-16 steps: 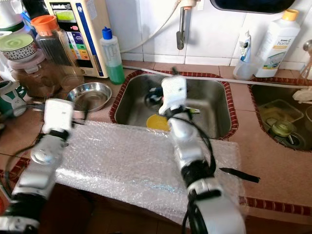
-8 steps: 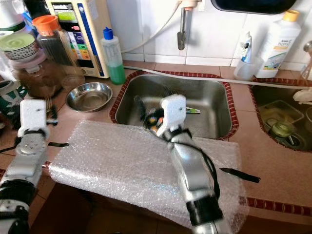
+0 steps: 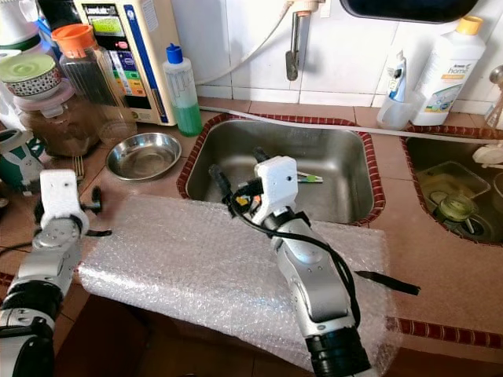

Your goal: Kitchen organization

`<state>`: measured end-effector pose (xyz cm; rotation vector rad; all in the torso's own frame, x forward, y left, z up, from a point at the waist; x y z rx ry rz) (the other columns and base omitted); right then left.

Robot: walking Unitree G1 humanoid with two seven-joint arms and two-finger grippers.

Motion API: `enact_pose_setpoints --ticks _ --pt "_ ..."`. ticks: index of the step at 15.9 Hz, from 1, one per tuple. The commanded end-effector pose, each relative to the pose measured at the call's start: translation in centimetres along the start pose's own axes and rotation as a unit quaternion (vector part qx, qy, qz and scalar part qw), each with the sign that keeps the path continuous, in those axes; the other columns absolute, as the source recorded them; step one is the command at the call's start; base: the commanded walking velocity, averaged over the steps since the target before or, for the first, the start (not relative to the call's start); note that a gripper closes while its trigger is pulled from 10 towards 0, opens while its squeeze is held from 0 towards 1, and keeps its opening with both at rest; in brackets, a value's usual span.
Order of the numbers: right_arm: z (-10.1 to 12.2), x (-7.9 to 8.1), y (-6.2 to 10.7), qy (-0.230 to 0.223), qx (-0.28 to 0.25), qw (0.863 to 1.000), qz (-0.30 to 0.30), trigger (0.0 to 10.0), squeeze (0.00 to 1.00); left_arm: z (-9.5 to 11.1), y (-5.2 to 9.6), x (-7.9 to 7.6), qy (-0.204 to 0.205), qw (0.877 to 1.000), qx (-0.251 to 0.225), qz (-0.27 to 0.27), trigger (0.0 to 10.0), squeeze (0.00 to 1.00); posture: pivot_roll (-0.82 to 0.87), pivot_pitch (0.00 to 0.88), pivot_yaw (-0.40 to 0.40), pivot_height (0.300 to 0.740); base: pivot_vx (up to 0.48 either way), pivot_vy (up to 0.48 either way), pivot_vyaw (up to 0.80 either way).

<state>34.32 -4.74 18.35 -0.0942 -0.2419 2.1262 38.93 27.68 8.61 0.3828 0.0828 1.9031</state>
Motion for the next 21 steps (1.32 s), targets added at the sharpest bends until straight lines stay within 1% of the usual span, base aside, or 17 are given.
enact_pose_setpoints --ticks 1,3,5,6,7,8,9,10,11,14,15,17,21 --pt "0.4 0.6 0.0 -0.001 -0.002 1.0 0.014 10.0 0.0 -0.2 -0.2 0.0 0.007 1.0 0.012 -0.005 10.0 0.0 0.06 0.033 0.077 0.74 0.0 0.0 0.0" --pt "0.5 0.6 0.2 0.001 0.004 1.0 0.015 10.0 0.0 -0.6 -0.3 0.1 0.004 1.0 0.023 -0.007 10.0 0.0 0.06 0.032 0.075 0.74 0.0 0.0 0.0" --pt "0.6 0.3 0.3 0.005 0.007 1.0 0.011 10.0 0.0 -2.1 -0.2 -0.2 0.015 0.997 0.065 -0.027 10.0 0.0 0.05 0.033 0.08 0.74 0.0 0.0 0.0" --pt "0.6 0.2 0.3 0.006 0.008 1.0 0.01 10.0 0.0 -2.4 -0.2 -0.2 0.019 0.997 0.072 -0.032 10.0 0.0 0.05 0.034 0.082 0.74 0.0 0.0 0.0" --pt "0.5 0.1 0.3 0.006 0.01 1.0 0.008 10.0 0.0 -2.9 -0.1 -0.3 0.02 0.995 0.083 -0.043 6.4 0.0 0.05 0.034 0.083 0.74 0.0 0.0 0.0" --pt "0.5 0.1 0.4 0.008 0.011 1.0 0.007 10.0 0.0 -3.3 0.0 -0.4 0.022 0.995 0.09 -0.046 3.0 0.0 0.05 0.034 0.083 0.74 0.0 0.0 0.0" --pt "0.5 0.0 0.4 0.007 0.012 1.0 0.007 10.0 0.0 -3.8 0.1 -0.5 0.025 0.994 0.097 -0.052 1.0 0.0 0.05 0.033 0.083 0.74 0.0 0.0 0.0" --pt "0.5 -0.1 0.4 0.009 0.014 1.0 0.006 10.0 0.0 -4.8 0.5 -1.1 0.04 0.99 0.117 -0.068 0.0 0.0 0.05 0.034 0.081 0.74 0.0 0.0 0.0" --pt "0.6 -0.2 0.4 0.01 0.014 1.0 0.005 10.0 0.0 -5.1 0.6 -1.4 0.041 0.989 0.122 -0.079 0.0 0.0 0.05 0.035 0.08 0.74 0.0 0.0 0.0" --pt "0.8 0.0 0.1 0.008 0.017 1.0 0.023 10.0 0.0 -5.9 1.3 -3.2 0.043 0.983 0.13 -0.119 0.0 0.0 0.06 0.035 0.075 0.74 0.0 0.0 0.0" --pt "0.8 0.3 0.1 0.008 0.018 0.999 0.034 10.0 0.0 -6.1 1.6 -3.7 0.046 0.982 0.131 -0.126 0.0 0.0 0.06 0.036 0.075 0.74 0.0 0.0 0.0" --pt "0.9 0.3 0.1 0.009 0.02 0.999 0.04 10.0 0.0 -6.2 1.8 -4.1 0.048 0.981 0.133 -0.131 0.0 0.0 0.06 0.035 0.074 0.74 0.0 0.0 0.0" --pt "0.7 0.2 0.0 0.011 0.024 0.999 0.044 10.0 0.0 -6.8 2.9 -5.7 0.046 0.977 0.135 -0.156 0.0 0.0 0.06 0.036 0.076 0.74 0.0 0.0 0.0"
Point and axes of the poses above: a point about 5 cm out from each wrist's last joint towards the gripper, its own y axis pointing back from the gripper into the wrist, its own z axis along the axis of the wrist's last joint, x = y × z, the point moved 5 cm from there along -y, pointing out of the wrist towards the gripper, and after that the axes turned 2 degrees about -y, right-handed, at the moved point
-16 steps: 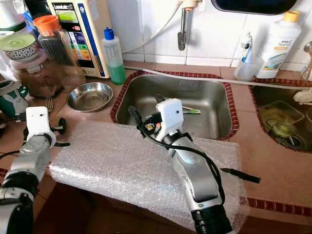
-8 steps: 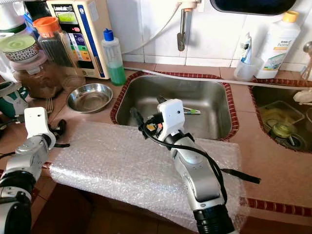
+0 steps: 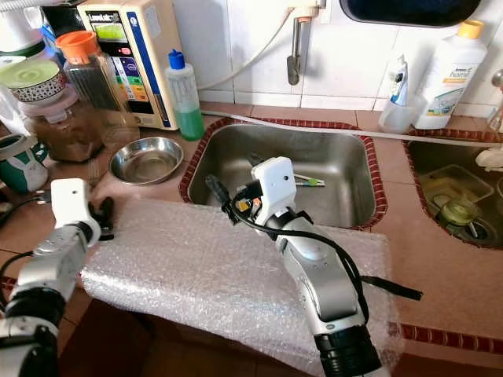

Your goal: Kitchen organization

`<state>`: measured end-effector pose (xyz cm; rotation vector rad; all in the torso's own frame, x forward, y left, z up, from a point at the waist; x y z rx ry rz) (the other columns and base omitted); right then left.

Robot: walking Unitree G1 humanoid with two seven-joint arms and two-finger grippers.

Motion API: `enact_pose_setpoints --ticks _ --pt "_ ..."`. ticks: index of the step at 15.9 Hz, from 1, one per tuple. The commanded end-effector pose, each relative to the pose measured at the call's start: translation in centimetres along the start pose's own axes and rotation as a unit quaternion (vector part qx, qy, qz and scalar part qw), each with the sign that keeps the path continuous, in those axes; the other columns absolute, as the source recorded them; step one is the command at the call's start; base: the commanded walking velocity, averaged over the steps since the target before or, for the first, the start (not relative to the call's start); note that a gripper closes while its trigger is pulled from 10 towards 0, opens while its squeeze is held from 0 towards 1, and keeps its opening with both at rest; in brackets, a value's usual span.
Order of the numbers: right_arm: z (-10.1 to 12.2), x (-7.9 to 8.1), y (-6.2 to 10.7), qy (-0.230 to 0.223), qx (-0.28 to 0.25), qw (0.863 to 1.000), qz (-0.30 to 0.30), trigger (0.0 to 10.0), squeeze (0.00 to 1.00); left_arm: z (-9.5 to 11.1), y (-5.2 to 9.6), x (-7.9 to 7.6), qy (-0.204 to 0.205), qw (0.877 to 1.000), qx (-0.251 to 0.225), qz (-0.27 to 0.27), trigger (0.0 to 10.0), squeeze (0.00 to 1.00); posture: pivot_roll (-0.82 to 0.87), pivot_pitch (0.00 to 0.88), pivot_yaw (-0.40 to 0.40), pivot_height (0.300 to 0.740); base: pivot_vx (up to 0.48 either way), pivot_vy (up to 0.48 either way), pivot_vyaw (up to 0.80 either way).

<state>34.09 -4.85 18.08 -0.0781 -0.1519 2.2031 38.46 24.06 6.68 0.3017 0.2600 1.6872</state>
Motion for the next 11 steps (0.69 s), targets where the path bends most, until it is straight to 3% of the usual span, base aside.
enact_pose_setpoints --ticks 1,5,11 --pt "1.0 0.2 -0.2 0.004 -0.012 1.0 0.009 10.0 0.0 -5.7 0.9 -2.2 0.001 0.994 0.102 -0.037 0.0 0.0 0.06 0.035 0.077 0.74 0.0 0.0 0.0" --pt "0.9 0.3 -0.4 0.005 -0.011 1.0 0.012 10.0 0.0 -6.0 1.7 -3.5 -0.007 0.994 0.099 -0.051 0.0 0.0 0.07 0.036 0.078 0.74 0.0 0.0 0.0" --pt "0.7 0.3 -0.5 0.006 -0.011 1.0 0.014 10.0 0.0 -6.3 2.2 -1.3 -0.022 0.995 0.101 -0.008 0.0 0.0 0.07 0.03 0.077 0.74 0.0 0.0 0.0"
Point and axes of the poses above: a point about 5 cm out from each wrist's last joint towards the gripper, its own y axis pointing back from the gripper into the wrist, its own z axis along the axis of the wrist's last joint, x = y × z, the point moved 5 cm from there along -y, pointing out of the wrist towards the gripper, and after that the axes turned 2 degrees about -y, right-handed, at the moved point
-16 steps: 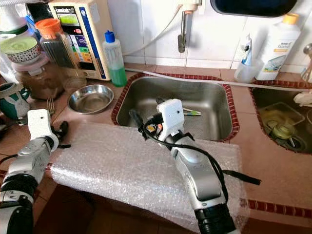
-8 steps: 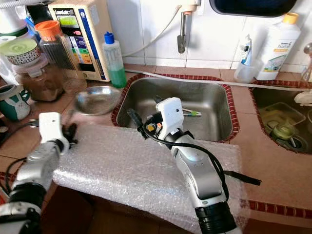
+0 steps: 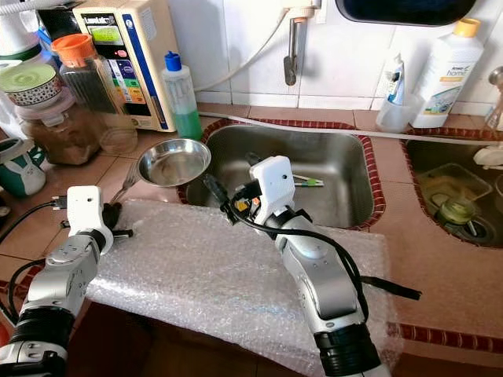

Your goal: Kitchen organization

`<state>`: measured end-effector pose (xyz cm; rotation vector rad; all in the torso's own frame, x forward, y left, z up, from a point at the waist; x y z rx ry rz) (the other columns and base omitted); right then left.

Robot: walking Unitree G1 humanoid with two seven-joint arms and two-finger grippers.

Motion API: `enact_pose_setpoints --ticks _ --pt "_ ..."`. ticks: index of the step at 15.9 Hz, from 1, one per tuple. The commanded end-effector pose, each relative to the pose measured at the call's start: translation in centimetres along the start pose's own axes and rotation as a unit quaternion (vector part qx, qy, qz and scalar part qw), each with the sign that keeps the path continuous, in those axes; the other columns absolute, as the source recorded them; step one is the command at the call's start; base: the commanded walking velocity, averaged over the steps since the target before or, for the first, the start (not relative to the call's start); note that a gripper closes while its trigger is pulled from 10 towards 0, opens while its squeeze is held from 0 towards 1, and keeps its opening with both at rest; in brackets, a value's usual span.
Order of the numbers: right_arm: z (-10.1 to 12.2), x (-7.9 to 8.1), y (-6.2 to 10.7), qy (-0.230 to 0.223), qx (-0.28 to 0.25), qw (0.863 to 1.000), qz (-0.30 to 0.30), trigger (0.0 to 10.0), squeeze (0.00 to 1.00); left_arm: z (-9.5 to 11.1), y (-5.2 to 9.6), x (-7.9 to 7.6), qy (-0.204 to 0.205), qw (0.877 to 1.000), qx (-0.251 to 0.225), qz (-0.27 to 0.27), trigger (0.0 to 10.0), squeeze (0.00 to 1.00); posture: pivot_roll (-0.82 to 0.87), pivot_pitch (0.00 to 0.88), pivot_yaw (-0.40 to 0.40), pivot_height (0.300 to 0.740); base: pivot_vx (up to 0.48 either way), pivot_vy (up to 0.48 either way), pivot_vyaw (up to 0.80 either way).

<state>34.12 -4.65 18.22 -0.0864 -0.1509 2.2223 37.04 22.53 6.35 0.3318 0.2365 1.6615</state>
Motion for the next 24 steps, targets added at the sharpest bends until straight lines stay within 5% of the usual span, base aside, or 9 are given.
enact_pose_setpoints --ticks 1,11,17,21,22,23,24 --pt "0.6 0.1 -0.4 0.004 -0.01 1.0 0.004 10.0 0.0 -5.5 0.8 0.0 -0.003 0.995 0.1 0.003 0.0 0.0 0.07 0.03 0.077 0.74 0.0 0.0 0.0" --pt "1.0 -0.4 -0.6 0.007 -0.018 1.0 -0.001 10.0 0.0 -5.8 2.1 5.3 -0.011 0.987 0.078 0.142 0.0 0.0 0.08 0.024 0.07 0.74 0.0 0.0 0.0" --pt "1.0 -0.4 -0.5 0.007 -0.019 1.0 -0.003 10.0 0.0 -1.7 2.6 8.2 -0.034 0.972 -0.017 0.23 0.0 0.0 0.07 0.028 0.07 0.74 0.0 0.0 0.0" --pt "1.5 -0.3 -0.8 0.002 -0.028 1.0 0.0 10.0 0.0 0.2 2.1 7.7 -0.035 0.975 -0.053 0.214 0.0 0.0 0.07 0.032 0.068 0.74 0.0 0.0 0.0" --pt "1.9 -0.1 -0.9 -0.011 -0.036 0.999 0.003 10.0 0.0 0.8 2.0 7.5 -0.034 0.975 -0.064 0.21 7.3 0.0 0.07 0.033 0.065 0.74 0.0 0.0 0.0" --pt "2.4 0.2 -0.9 -0.011 -0.044 0.999 0.01 10.0 0.0 1.8 2.1 7.1 -0.039 0.973 -0.084 0.212 10.0 0.0 0.07 0.032 0.065 0.74 0.0 0.0 0.0" --pt "2.6 0.2 -0.9 -0.002 -0.048 0.999 0.009 10.0 0.0 2.7 2.3 6.9 -0.048 0.97 -0.105 0.214 10.0 0.0 0.07 0.032 0.063 0.74 0.0 0.0 0.0"
Point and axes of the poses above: a point about 5 cm out from each wrist's last joint towards the gripper, its own y axis pointing back from the gripper into the wrist, its own z axis along the axis of the wrist's last joint, x = y × z, the point moved 5 cm from there along -y, pointing out of the wrist towards the gripper, and after that the axes turned 2 degrees about -y, right-handed, at the moved point
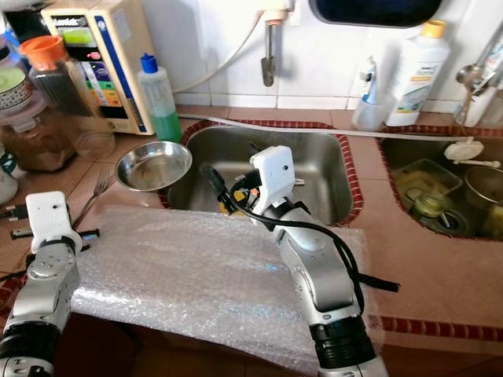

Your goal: Kitchen organization

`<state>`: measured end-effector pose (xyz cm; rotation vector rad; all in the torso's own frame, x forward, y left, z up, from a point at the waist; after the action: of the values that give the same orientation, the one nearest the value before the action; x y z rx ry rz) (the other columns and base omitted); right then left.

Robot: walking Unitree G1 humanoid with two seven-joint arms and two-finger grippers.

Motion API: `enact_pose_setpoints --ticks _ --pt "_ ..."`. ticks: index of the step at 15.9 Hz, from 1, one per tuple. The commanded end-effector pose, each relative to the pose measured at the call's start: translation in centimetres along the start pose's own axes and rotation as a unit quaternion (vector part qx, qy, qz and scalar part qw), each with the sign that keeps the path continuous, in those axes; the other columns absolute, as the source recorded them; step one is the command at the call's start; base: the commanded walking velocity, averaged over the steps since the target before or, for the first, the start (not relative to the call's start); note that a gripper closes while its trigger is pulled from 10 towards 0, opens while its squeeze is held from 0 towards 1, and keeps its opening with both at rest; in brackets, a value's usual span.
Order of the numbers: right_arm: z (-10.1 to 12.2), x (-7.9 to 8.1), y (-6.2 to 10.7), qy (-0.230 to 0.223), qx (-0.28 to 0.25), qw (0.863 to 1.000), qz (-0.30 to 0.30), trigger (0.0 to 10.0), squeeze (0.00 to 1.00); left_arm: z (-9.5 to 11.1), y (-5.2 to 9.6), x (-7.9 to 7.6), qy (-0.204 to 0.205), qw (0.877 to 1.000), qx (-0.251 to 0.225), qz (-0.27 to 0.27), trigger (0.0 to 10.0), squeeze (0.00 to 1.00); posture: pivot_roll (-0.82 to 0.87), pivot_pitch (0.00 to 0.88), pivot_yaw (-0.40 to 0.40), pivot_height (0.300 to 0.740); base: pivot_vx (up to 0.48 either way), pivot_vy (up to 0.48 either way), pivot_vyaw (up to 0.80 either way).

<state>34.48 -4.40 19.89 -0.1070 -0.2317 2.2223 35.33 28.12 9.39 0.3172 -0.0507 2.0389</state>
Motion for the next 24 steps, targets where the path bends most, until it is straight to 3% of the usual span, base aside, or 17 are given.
enact_pose_setpoints --ticks 1,5,10,11,12,17,22,24 --pt "1.0 0.1 -0.3 0.008 -0.016 1.0 0.004 10.0 0.0 1.5 -0.1 0.7 -0.006 0.999 -0.032 0.014 10.0 0.0 0.07 0.032 0.063 0.74 0.0 0.0 0.8" --pt "1.1 -0.2 -0.3 0.005 -0.019 1.0 -0.004 10.0 0.0 2.2 -0.1 0.9 -0.014 0.998 -0.048 0.027 10.0 0.0 0.07 0.032 0.066 0.74 0.0 0.0 0.8" --pt "1.1 -0.8 -0.1 0.0 -0.023 1.0 -0.017 10.0 0.0 2.6 -0.1 0.5 -0.005 0.998 -0.056 0.015 10.0 0.0 0.07 0.03 0.066 0.74 0.0 0.0 0.0" --pt "1.2 -0.9 -0.1 0.001 -0.023 1.0 -0.018 10.0 0.0 2.6 -0.1 0.3 0.0 0.998 -0.055 0.012 10.0 0.2 0.07 0.03 0.066 0.74 0.0 0.0 0.0" --pt "1.2 -0.9 -0.1 0.002 -0.024 1.0 -0.019 10.0 0.0 2.8 0.0 -0.1 0.01 0.998 -0.059 0.0 10.0 1.0 0.07 0.029 0.066 0.74 0.0 0.0 0.0" --pt "1.4 -1.1 -0.2 0.005 -0.027 0.999 -0.027 10.0 0.0 3.1 -0.2 -0.8 0.022 0.998 -0.061 -0.027 10.0 1.0 0.07 0.029 0.073 0.74 0.0 0.0 0.0" --pt "1.4 -1.3 -0.1 0.009 -0.028 0.999 -0.031 10.0 0.0 3.1 -1.1 -3.5 0.023 0.992 -0.03 -0.123 10.0 1.0 0.06 0.029 0.074 0.74 0.0 0.0 0.0" --pt "1.4 -1.3 -0.1 0.011 -0.027 0.999 -0.031 10.0 0.0 3.4 -1.4 -3.8 0.02 0.99 -0.025 -0.137 10.0 1.0 0.06 0.028 0.076 0.74 0.0 0.0 0.0"
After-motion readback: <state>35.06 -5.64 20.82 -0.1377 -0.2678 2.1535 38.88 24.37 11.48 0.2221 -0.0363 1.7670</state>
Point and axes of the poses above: a point about 5 cm out from each wrist's last joint towards the gripper, its own y axis pointing back from the gripper into the wrist, its own z axis along the axis of the wrist's last joint, x = y × z, the point moved 5 cm from there along -y, pointing out of the wrist towards the gripper, and after that the axes turned 2 degrees about -y, right-handed, at the moved point
